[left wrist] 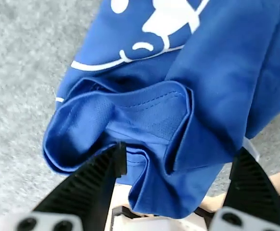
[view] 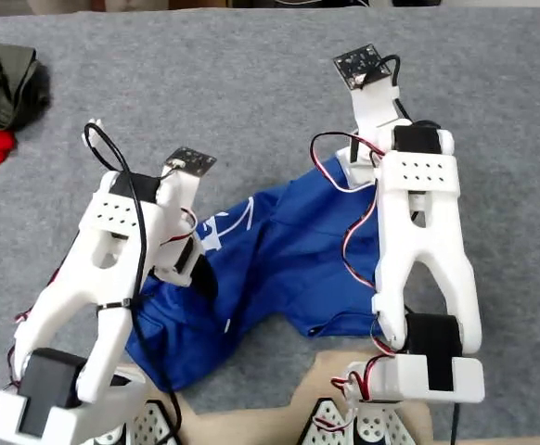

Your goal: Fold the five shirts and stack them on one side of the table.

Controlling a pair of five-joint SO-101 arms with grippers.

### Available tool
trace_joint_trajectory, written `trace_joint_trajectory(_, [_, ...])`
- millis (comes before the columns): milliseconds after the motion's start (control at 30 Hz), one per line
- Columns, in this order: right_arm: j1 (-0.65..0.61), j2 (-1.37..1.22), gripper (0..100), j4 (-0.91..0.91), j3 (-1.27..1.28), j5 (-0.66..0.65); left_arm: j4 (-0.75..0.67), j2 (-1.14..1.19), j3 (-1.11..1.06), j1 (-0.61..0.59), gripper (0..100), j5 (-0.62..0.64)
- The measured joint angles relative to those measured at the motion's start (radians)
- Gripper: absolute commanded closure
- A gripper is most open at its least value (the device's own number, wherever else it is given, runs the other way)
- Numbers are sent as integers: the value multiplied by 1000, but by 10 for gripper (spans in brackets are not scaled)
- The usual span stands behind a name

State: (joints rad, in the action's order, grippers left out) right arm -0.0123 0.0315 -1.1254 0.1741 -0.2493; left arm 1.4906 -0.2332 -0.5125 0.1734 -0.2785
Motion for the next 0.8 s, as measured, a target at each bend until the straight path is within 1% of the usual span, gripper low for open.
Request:
trace_joint_trajectory(100, [0,0,993,0,0,0,0,51,0,0,654,46])
trace_joint_trajectory(200, [0,0,993,0,0,0,0,117,0,0,663,61])
trace_joint_trajectory(367, [0,0,993,0,0,0,0,157,6,0,779,66])
trace_joint_trajectory(800, [0,0,993,0,0,0,0,161,57,0,785,68])
